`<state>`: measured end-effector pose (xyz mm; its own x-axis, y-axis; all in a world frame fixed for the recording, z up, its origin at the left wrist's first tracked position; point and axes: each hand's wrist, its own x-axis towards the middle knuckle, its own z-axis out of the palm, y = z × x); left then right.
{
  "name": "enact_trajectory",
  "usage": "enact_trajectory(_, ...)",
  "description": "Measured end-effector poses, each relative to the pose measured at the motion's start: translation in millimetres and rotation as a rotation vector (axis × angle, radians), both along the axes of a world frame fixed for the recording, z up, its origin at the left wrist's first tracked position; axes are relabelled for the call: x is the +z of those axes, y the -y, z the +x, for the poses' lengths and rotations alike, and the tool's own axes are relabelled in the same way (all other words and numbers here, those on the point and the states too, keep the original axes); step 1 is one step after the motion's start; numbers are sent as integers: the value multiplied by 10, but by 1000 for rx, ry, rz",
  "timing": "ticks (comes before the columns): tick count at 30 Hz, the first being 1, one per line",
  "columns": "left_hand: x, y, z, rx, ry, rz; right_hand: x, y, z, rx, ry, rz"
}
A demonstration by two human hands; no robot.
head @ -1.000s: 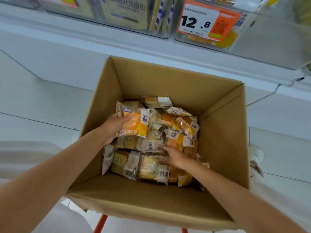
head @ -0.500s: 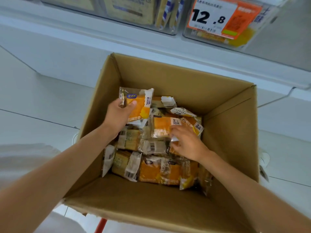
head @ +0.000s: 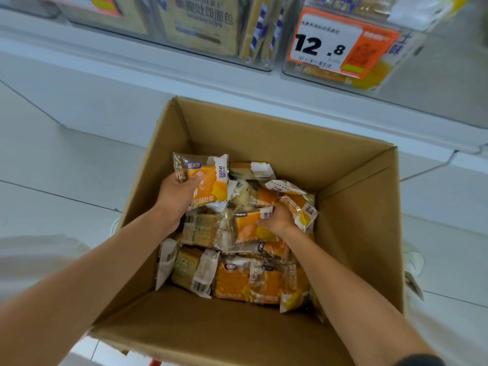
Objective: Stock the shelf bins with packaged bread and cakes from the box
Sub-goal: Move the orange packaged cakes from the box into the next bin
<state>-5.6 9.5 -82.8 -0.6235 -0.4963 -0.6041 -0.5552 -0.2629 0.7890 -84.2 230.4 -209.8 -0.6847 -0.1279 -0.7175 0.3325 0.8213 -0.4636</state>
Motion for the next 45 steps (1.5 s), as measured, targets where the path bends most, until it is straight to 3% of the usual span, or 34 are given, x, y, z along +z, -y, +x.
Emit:
enact_trajectory(4, 61, -30, 6, -36, 7, -21, 221, -38, 123, 5, 78, -201)
enact_trajectory(7, 213, -52, -25, -52, -48, -40, 738, -208, 33, 84, -31, -325)
enact_trajectory(10, 437, -56, -44, -83, -63, -76, 1492, -435, -148, -14, -121, -491)
enact_trajectory(15, 1054, -450, -119, -431, -150, 117, 2359, -555, -233, -221, 9, -886)
enact_trajectory(19, 1544, -831, -296, -580, -215, 72, 2788, -495, -233, -299, -114, -907)
enact_trajectory(24, 2114, -1024, -697, -629, -390, 286, 3460, -795, -439, -246, -70, -927)
enact_trajectory(26, 2356, -1164, -911, -733, -412, 146, 3672, -928, -561, -269, -62, -933)
enact_trajectory(28, 2569, -1299, -1189, -794, -423, -149, 3811, -1096, -772, -329, -113, -953)
enact_trajectory(33, 2783, -1361, -2054, -690, -590, -615, 3923, -1457, -1484, -504, -306, -944)
enact_trajectory(39, 2434, -1067, -3038, -1013, -322, -1366, 3716, -1504, -2430, -604, -574, -886)
enact_trajectory(45, 2212, -945, -3304, -1067, -96, -1462, 3229, -1274, -3161, -477, -629, -543)
